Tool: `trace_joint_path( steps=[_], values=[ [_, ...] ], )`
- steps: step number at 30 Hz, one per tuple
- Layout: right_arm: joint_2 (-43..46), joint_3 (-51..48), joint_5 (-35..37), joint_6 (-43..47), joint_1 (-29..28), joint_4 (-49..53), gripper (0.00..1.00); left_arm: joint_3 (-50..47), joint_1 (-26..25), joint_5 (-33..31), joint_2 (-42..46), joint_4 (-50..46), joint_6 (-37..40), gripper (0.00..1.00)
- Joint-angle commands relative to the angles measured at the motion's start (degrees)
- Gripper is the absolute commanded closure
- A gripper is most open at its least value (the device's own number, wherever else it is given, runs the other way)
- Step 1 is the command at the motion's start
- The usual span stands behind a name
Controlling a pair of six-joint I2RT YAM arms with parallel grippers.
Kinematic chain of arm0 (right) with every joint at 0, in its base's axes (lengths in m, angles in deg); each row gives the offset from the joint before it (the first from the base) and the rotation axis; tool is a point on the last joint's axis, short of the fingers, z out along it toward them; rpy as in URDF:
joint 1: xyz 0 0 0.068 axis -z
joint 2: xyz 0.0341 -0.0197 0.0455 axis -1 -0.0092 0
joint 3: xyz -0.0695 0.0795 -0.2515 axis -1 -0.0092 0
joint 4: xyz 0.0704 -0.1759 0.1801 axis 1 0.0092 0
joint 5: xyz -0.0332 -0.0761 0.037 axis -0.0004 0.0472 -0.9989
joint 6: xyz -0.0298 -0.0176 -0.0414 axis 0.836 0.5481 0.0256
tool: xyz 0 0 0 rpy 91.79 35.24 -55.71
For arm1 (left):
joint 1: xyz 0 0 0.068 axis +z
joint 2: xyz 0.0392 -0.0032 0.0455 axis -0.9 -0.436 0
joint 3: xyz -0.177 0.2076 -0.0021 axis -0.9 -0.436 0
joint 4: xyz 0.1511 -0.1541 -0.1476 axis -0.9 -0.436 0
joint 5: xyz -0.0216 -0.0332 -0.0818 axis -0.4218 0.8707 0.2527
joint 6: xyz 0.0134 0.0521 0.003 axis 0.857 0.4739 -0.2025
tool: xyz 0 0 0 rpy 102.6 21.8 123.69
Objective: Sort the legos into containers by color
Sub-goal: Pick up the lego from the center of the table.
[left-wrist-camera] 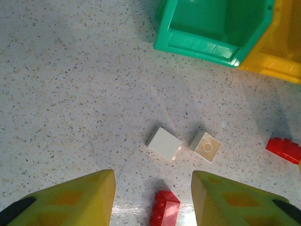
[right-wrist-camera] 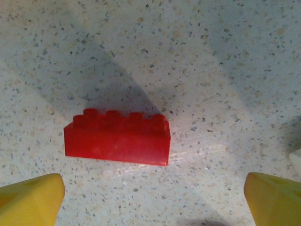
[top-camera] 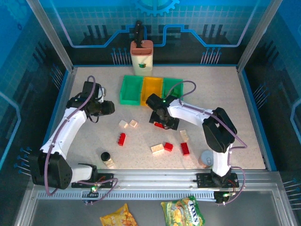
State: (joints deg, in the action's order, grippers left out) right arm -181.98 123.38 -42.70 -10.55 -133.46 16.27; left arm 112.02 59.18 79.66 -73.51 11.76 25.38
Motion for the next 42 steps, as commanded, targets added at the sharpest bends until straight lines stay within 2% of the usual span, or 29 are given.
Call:
trace_joint_path(
  steps=[1,7,23,31,37,42],
  values=[
    [-2.76,2.83,0.20,-3.38,-0.58,1.61,0.00,-2.76,0.49,-1.08,1.25,1.98,3.06,0.53],
    [-6.47,5.37,-0.22,-4.00,-0.57,1.78,0.01,-3.53,0.58,-1.91,0.99,2.87,3.59,0.54],
    [-10.68,7.92,0.76,-2.92,-0.57,1.72,0.28,-3.64,0.84,-1.59,0.11,3.05,3.42,0.54],
    [-9.97,8.54,1.71,-1.97,-0.73,2.15,0.36,-3.43,1.19,-1.26,-0.16,2.95,3.30,0.54],
    [-9.53,10.29,1.95,-0.15,-0.70,2.30,0.38,-3.54,1.28,-1.28,-0.08,2.95,3.26,0.54],
    [-10.64,14.80,3.40,5.00,-0.50,2.07,0.38,-3.56,1.37,-1.07,-0.13,2.97,3.33,0.54]
  ],
)
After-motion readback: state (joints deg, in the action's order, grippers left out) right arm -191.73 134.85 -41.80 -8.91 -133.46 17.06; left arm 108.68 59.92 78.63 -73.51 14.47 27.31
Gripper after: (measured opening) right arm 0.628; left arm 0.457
